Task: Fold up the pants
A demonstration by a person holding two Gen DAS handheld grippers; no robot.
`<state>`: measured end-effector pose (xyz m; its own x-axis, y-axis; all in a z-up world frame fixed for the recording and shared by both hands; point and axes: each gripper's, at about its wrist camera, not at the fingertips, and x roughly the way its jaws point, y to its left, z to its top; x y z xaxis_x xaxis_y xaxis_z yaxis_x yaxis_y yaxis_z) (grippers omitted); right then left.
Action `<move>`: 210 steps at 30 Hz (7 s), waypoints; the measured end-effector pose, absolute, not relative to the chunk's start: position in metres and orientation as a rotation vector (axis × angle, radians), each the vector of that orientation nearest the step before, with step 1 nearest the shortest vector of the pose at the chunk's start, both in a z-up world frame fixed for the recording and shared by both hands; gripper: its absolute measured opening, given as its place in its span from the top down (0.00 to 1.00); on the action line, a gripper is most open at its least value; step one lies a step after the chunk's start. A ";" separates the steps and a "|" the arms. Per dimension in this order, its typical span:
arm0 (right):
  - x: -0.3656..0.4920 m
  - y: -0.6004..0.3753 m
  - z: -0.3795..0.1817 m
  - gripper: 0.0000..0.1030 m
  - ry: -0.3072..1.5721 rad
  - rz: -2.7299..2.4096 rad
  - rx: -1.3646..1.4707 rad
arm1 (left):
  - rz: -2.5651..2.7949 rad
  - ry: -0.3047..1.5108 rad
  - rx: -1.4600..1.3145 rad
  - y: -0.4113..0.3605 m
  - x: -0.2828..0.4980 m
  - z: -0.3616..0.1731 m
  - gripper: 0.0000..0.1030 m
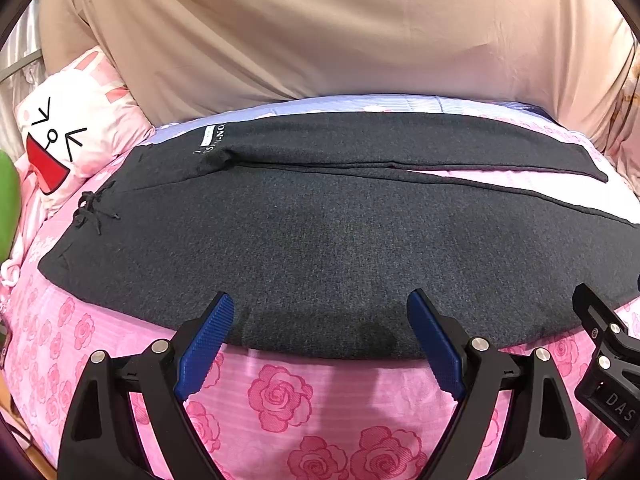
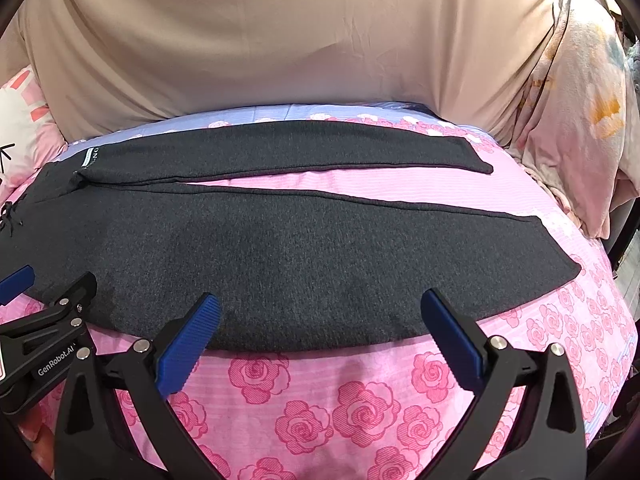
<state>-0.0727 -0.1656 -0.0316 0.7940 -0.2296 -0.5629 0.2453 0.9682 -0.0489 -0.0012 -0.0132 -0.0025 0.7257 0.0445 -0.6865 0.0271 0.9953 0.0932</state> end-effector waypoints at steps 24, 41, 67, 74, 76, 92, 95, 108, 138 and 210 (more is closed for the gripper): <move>-0.072 -0.165 -0.033 0.04 0.610 -0.254 0.027 | 0.010 0.765 0.101 -0.015 0.000 -0.003 0.17; -0.071 -0.166 -0.032 0.04 0.611 -0.255 0.027 | 0.011 0.766 0.101 -0.016 0.000 -0.003 0.17; -0.070 -0.165 -0.033 0.04 0.614 -0.255 0.027 | 0.011 0.766 0.101 -0.016 0.000 -0.003 0.17; -0.070 -0.165 -0.034 0.04 0.615 -0.256 0.027 | 0.010 0.768 0.101 -0.016 0.000 -0.004 0.17; -0.070 -0.164 -0.034 0.04 0.614 -0.255 0.028 | 0.008 0.767 0.100 -0.016 0.000 -0.004 0.17; -0.020 -0.356 0.028 0.04 0.580 -0.222 0.199 | 0.227 0.607 -0.095 0.159 0.069 0.100 0.16; 0.025 -0.406 0.031 0.21 0.620 -0.238 0.238 | 0.319 0.631 -0.081 0.194 0.115 0.100 0.16; 0.175 -0.497 -0.001 0.32 0.766 -0.326 0.210 | 0.435 0.835 -0.201 0.282 0.286 0.039 0.16; 0.032 -0.467 0.065 0.96 0.525 -0.208 0.191 | 0.324 0.663 -0.278 0.306 0.174 0.089 0.87; -0.066 -0.461 -0.032 0.97 0.663 -0.208 0.547 | 0.139 0.897 -0.797 0.370 0.056 0.004 0.92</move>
<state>-0.0659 -0.4608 -0.0323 0.7739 -0.0122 -0.6332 0.3520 0.8394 0.4141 0.0564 0.3697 0.0043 0.6356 -0.2084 -0.7433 -0.4236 0.7108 -0.5615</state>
